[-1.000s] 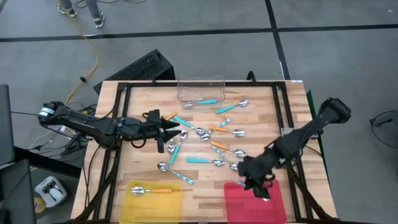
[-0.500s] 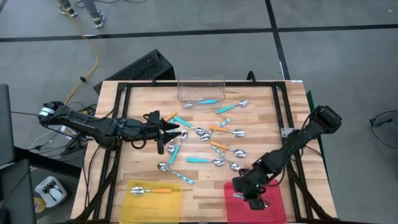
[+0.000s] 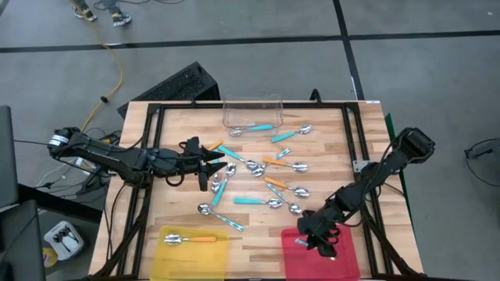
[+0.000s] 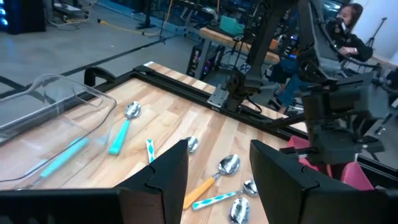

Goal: Sort silverware by color (type)
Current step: Put the white and blue spoon into the red bin

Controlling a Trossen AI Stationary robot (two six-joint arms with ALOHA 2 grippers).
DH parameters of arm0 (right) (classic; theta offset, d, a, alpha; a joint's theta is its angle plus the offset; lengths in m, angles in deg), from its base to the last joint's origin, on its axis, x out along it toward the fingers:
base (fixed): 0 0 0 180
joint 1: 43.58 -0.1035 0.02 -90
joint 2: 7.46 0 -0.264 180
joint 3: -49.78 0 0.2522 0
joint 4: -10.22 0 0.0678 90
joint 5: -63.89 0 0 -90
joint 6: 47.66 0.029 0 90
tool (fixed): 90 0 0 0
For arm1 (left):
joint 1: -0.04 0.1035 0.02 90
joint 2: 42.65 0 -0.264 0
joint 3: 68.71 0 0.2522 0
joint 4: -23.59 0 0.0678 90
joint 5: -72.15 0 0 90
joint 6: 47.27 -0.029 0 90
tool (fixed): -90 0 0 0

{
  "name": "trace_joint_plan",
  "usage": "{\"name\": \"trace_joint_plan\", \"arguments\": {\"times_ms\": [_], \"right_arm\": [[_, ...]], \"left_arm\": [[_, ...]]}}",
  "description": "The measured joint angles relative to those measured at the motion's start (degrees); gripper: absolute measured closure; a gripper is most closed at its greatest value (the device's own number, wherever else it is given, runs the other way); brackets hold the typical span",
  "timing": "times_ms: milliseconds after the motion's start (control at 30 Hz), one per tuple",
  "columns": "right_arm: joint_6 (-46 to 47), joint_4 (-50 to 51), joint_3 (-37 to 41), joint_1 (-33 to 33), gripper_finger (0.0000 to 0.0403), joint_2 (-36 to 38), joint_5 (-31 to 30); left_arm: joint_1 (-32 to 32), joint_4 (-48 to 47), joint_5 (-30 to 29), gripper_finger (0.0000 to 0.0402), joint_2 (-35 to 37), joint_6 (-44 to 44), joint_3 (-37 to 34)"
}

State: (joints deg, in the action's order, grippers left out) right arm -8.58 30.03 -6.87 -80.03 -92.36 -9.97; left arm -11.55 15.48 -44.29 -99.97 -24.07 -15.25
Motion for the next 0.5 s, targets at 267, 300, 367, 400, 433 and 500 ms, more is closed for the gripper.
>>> {"name": "trace_joint_plan", "arguments": {"times_ms": [267, 300, 367, 400, 433, 500], "right_arm": [[-3.37, -2.12, 0.94, 0.61, 0.0346, -0.2, -0.03], [-3.37, -2.16, 0.94, 0.61, 0.0345, -0.2, -0.14], [-3.42, -2.2, 0.94, 0.61, 0.0339, -0.22, -0.65], [-3.52, -2.25, 0.94, 0.59, 0.0335, -0.22, -0.9], [-3.57, -2.24, 0.94, 0.59, 0.0331, -0.22, -1.07], [-3.61, -2.11, 0.96, 0.59, 0.0322, -0.27, -1.09]], "left_arm": [[0.0, -0.2, -1.02, 0.0247, 0.0, 0.02, 0.0], [0.0, -0.16, -1.02, 0.0247, 0.0, 0.02, 0.0], [-0.02, -0.17, -1.03, 0.0247, 0.0, 0.02, 0.0], [0.0, -0.18, -1.02, 0.0247, 0.0, 0.02, 0.0], [0.0, -0.18, -1.02, 0.0247, 0.0, 0.02, 0.0], [0.0, -0.18, -1.02, 0.0247, 0.0, 0.02, 0.0]]}}
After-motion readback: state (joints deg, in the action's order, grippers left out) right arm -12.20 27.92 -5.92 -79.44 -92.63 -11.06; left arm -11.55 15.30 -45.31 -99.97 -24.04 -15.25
